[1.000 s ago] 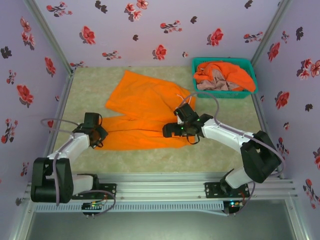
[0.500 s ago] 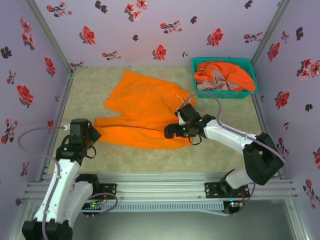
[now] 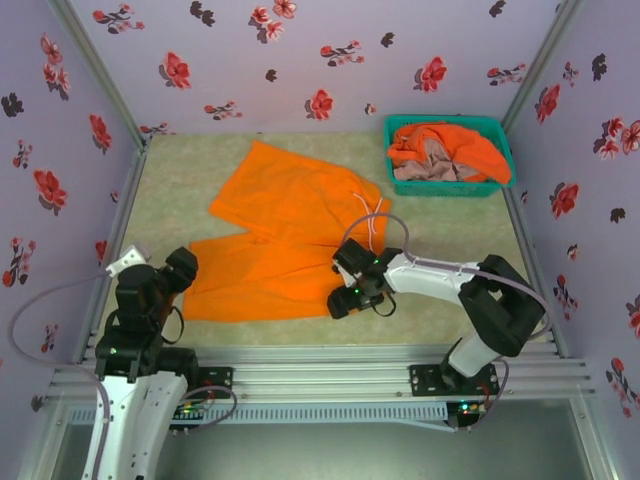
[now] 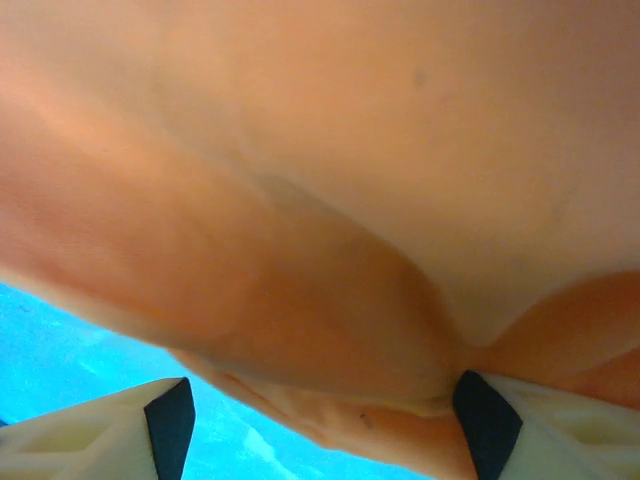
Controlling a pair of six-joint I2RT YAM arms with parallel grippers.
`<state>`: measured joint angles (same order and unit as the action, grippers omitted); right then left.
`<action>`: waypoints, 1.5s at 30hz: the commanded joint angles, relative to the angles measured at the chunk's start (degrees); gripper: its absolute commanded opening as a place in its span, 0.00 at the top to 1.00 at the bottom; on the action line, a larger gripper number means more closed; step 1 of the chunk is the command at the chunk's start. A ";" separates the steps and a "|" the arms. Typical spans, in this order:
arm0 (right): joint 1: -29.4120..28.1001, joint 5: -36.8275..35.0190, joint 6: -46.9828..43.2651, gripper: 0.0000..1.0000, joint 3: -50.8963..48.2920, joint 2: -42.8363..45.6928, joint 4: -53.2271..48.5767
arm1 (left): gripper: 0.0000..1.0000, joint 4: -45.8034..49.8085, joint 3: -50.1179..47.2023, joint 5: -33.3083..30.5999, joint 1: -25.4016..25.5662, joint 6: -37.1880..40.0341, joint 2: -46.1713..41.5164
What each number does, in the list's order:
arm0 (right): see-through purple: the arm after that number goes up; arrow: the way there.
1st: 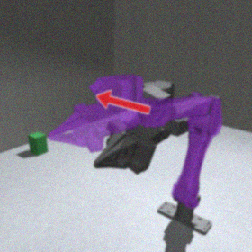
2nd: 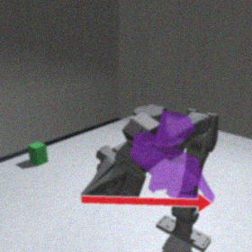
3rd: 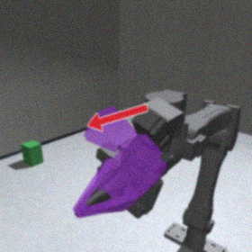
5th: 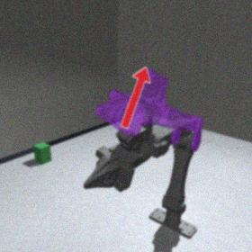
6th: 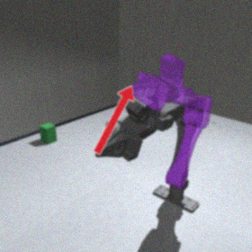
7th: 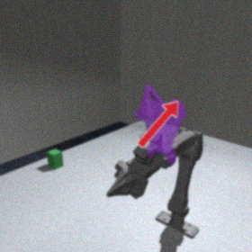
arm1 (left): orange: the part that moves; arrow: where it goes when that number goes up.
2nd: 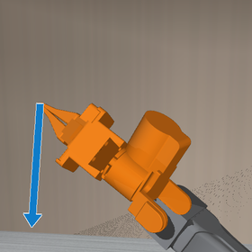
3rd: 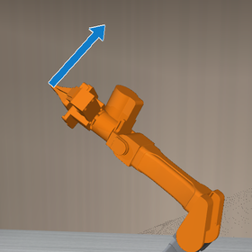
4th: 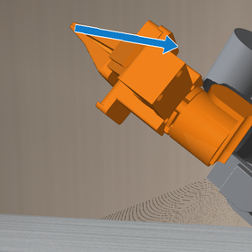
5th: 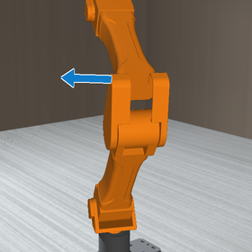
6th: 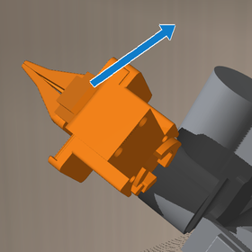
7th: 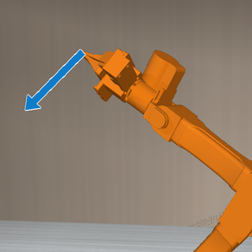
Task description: Fold and stack the shorts
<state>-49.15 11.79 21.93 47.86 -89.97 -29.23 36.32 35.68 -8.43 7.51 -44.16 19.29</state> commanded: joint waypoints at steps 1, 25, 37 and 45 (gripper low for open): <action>-1.25 -1.09 -1.50 0.29 -2.02 -0.71 -7.23 | 0.17 -6.92 4.22 -0.87 0.31 4.26 3.59; 17.46 -0.22 10.10 0.07 20.96 -0.13 3.76 | 0.01 -40.91 36.60 22.25 6.12 0.21 82.05; 20.15 1.42 11.46 0.08 31.70 -18.56 5.15 | 0.01 -46.59 43.29 22.75 4.53 -3.67 101.32; 20.14 2.77 12.39 0.09 39.61 -27.85 3.82 | 0.01 -51.61 31.54 22.25 -1.91 -5.52 98.90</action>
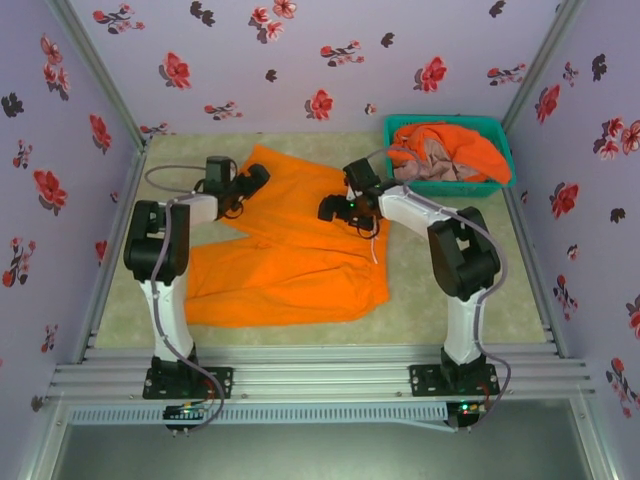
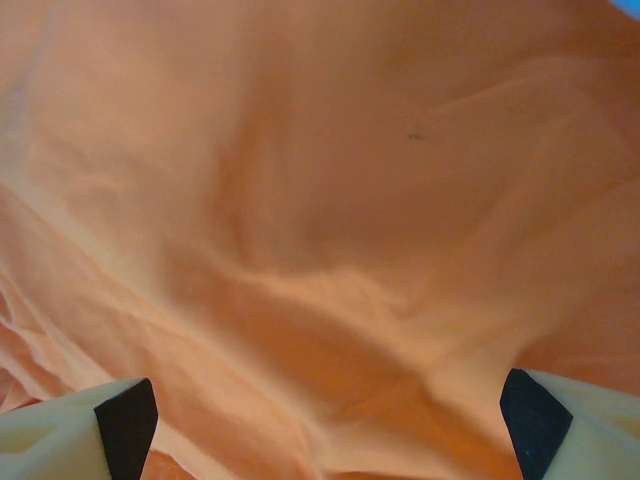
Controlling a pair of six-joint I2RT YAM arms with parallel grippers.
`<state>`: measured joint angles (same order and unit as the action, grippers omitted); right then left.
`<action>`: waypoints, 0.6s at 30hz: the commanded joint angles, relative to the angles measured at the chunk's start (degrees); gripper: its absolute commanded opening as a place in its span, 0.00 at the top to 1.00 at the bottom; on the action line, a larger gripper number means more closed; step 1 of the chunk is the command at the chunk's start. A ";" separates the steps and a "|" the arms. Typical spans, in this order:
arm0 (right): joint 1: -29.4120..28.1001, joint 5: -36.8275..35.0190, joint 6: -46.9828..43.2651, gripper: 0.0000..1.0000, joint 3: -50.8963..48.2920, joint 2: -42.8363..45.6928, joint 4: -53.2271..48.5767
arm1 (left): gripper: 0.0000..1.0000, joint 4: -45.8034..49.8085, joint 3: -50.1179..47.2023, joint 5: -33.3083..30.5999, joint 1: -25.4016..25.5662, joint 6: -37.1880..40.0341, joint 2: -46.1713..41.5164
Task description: Fold and stack the shorts
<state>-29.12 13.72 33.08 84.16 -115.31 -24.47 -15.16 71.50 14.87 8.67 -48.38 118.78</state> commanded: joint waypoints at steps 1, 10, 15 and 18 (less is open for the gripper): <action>0.12 1.17 1.61 0.09 4.87 -4.04 -1.26 | 0.01 0.11 -5.42 -1.31 -4.03 -1.10 -0.94; 0.19 2.00 6.13 0.06 18.51 -15.77 -3.36 | 0.01 -1.48 -8.55 -2.72 -11.06 0.01 -1.66; 1.48 0.81 8.35 0.05 26.99 -21.45 -5.79 | 0.01 -0.24 -2.15 -1.27 -11.04 0.50 0.25; 3.02 1.11 9.11 0.05 31.36 -23.87 -6.74 | 0.01 2.07 1.83 -0.39 -11.04 1.32 0.25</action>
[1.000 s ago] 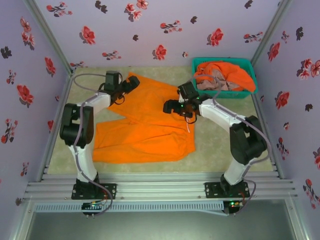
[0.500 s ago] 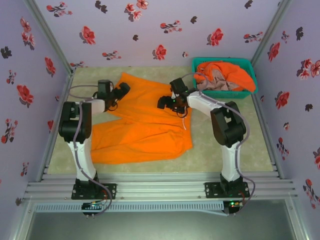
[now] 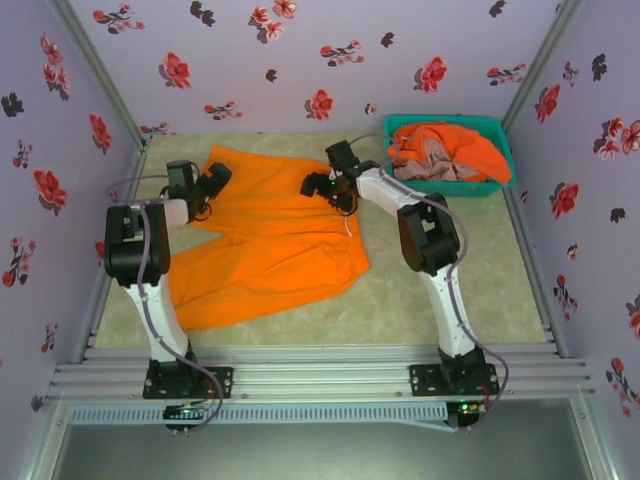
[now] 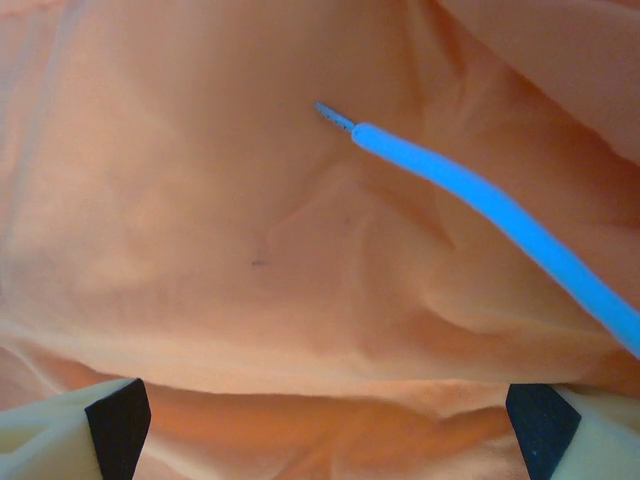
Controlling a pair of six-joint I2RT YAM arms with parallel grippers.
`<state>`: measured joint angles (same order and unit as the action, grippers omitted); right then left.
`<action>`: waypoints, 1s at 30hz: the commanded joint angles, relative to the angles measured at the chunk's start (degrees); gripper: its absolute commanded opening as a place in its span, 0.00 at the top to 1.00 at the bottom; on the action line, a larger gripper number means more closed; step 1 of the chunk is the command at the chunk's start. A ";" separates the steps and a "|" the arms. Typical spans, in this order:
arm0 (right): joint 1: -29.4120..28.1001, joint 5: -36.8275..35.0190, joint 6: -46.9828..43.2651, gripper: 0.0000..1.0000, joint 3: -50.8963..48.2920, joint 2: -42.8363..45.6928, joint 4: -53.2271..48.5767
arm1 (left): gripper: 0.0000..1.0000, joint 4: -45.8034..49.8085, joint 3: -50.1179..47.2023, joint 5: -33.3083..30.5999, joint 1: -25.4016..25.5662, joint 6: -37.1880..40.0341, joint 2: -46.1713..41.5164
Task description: Fold and stack the shorts
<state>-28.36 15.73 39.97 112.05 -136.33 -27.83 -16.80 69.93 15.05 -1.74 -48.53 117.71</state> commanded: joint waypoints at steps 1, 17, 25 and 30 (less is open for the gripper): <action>2.68 -0.45 2.02 0.05 5.44 -3.44 -4.00 | 0.01 4.46 4.42 -0.50 -0.59 2.01 0.50; -3.50 0.05 -1.90 0.01 -25.00 29.14 10.10 | 0.00 15.03 -19.07 -0.50 5.88 3.79 -35.60; -23.10 -3.64 -19.79 0.02 -33.93 33.95 14.43 | 0.01 16.63 -24.98 -0.92 6.17 4.83 -36.44; -29.93 -6.25 -30.65 0.05 -26.25 25.32 10.43 | 0.01 19.08 -19.83 -0.02 4.60 5.63 -30.68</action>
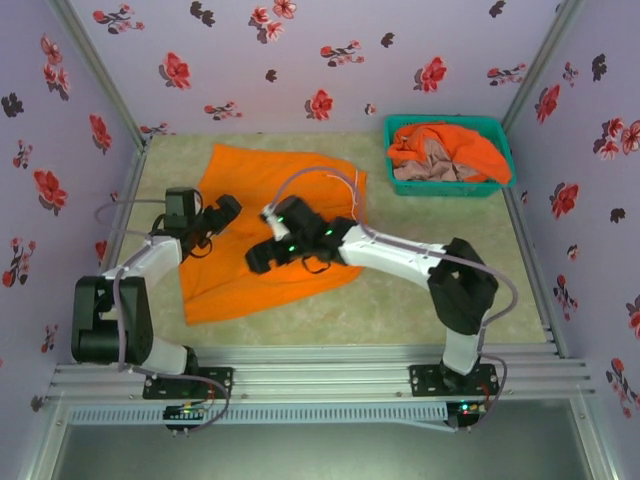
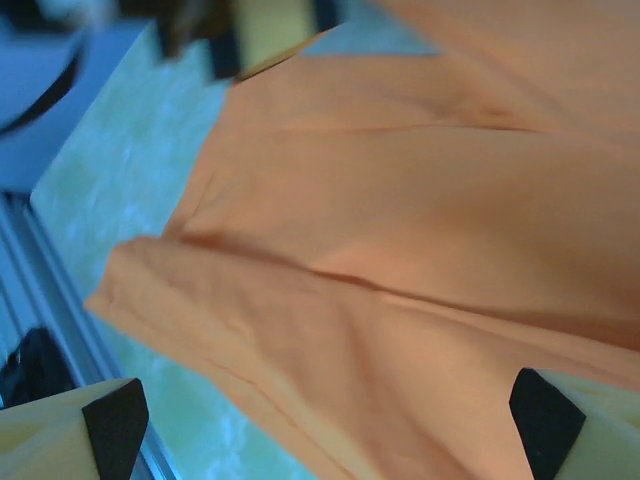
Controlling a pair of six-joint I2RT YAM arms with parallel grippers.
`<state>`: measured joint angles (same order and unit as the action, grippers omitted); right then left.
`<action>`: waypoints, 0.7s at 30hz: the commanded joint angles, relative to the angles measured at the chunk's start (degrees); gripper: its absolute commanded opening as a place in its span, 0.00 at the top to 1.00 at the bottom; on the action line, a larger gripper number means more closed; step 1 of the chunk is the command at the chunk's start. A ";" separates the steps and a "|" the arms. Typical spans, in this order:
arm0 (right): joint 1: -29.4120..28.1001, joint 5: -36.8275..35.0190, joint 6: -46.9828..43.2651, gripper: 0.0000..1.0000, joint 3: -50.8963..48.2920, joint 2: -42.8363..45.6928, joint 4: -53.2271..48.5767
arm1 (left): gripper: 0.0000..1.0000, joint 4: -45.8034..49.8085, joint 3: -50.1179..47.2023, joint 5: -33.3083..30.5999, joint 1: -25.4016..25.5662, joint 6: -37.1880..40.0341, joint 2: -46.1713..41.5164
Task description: Fold and stack the shorts
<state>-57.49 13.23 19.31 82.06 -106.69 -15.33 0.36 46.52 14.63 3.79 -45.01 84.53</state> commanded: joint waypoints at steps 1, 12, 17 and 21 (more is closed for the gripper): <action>-1.42 -3.79 -11.48 0.07 5.56 -6.61 -2.97 | 0.01 2.84 4.98 0.86 -1.19 2.46 3.89; -5.93 8.27 -13.93 0.17 16.81 -20.27 -6.67 | 0.01 3.16 10.01 2.76 -3.75 2.26 13.76; -8.62 9.52 -16.25 0.18 16.23 -20.44 -9.40 | 0.01 2.64 10.69 3.20 -3.70 2.15 16.76; -10.07 10.29 -18.18 0.18 13.08 -18.76 -10.59 | 0.01 2.19 10.61 3.16 -3.71 2.04 17.77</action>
<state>-66.72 21.37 3.99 96.71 -127.20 -23.11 2.22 55.57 16.78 0.32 -43.94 101.23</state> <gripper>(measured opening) 0.819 0.994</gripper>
